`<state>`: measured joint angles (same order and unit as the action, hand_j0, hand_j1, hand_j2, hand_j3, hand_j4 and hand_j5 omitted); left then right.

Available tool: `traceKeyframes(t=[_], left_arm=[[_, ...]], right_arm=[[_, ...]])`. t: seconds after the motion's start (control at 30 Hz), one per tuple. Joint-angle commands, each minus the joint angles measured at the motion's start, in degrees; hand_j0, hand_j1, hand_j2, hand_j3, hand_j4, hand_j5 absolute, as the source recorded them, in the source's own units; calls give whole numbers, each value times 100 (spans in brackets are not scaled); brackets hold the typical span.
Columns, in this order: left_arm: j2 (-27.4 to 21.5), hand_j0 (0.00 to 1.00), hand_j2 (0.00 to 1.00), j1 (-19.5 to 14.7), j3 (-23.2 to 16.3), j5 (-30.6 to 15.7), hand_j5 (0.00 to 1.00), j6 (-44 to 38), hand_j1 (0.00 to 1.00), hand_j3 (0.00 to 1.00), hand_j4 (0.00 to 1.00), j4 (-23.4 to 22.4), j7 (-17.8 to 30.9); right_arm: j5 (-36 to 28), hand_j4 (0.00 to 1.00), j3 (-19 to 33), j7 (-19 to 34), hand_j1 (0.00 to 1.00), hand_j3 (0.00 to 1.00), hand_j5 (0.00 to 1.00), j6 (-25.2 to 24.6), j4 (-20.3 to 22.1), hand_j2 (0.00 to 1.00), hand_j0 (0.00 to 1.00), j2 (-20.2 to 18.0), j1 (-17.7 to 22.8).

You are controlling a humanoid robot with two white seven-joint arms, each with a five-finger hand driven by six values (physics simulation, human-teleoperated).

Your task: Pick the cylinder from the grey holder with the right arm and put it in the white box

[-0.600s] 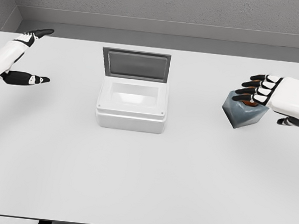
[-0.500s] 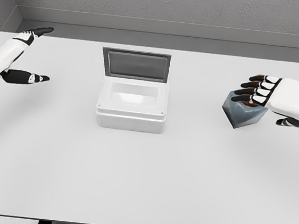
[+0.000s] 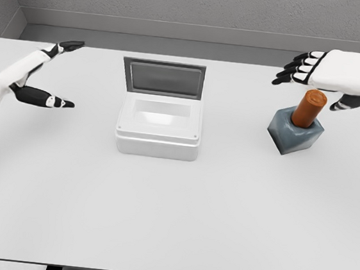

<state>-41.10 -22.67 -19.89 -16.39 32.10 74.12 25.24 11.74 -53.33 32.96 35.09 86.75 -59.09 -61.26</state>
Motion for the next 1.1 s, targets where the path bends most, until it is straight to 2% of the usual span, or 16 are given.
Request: traceKeyframes(t=[0.0,0.1,0.13,0.23,0.37,0.53,0.67,0.73,0.83,0.9,1.07], left_arm=[[67,100,100,-26,11,-1174,100,-775,100,100,100,-20,939],[225,100,100,-290,20,-1683,100,-1574,100,100,100,-117,948],[322,100,100,-387,20,-1728,100,-1768,100,100,100,-240,976],[638,100,100,-642,20,-1719,100,-1944,100,100,100,-732,976],[814,100,100,-888,20,-1693,100,-1909,100,100,100,-1321,976],[849,100,100,-949,11,-1675,100,-1874,100,100,100,-1620,976],[858,100,100,-993,11,-1657,100,-1865,100,100,100,-1637,976],[858,100,100,-1011,11,-1640,100,-1865,100,100,100,-1672,976],[893,100,100,-1028,11,-1631,100,-1865,100,100,100,-1743,976],[885,100,100,-1028,20,-1631,100,-1856,100,100,100,-1743,976],[893,100,100,-1028,20,-1622,100,-1847,100,100,100,-1734,976]], right_arm=[[-32,99,-142,204,99,99,99,-9,-492,99,99,425,-35],[144,99,-327,204,99,99,99,-9,-844,99,99,513,-220],[285,99,-362,204,99,99,99,-9,-879,99,99,504,-264],[364,99,-459,204,99,99,99,-9,-888,99,99,425,-378],[601,99,-802,204,99,99,99,-9,-1160,99,99,557,-396],[610,98,-986,204,98,98,98,-9,-1257,98,98,601,-396],[707,97,-1013,204,97,97,97,-9,-1309,97,97,688,-396],[812,94,-1048,204,94,94,94,-9,-1485,94,94,803,-396],[830,90,-1057,204,90,90,90,-9,-1459,90,90,803,-431],[847,83,-1144,204,83,83,83,-9,-1459,83,83,794,-439],[953,81,-1391,204,81,81,81,-9,-1433,81,81,768,-554]])
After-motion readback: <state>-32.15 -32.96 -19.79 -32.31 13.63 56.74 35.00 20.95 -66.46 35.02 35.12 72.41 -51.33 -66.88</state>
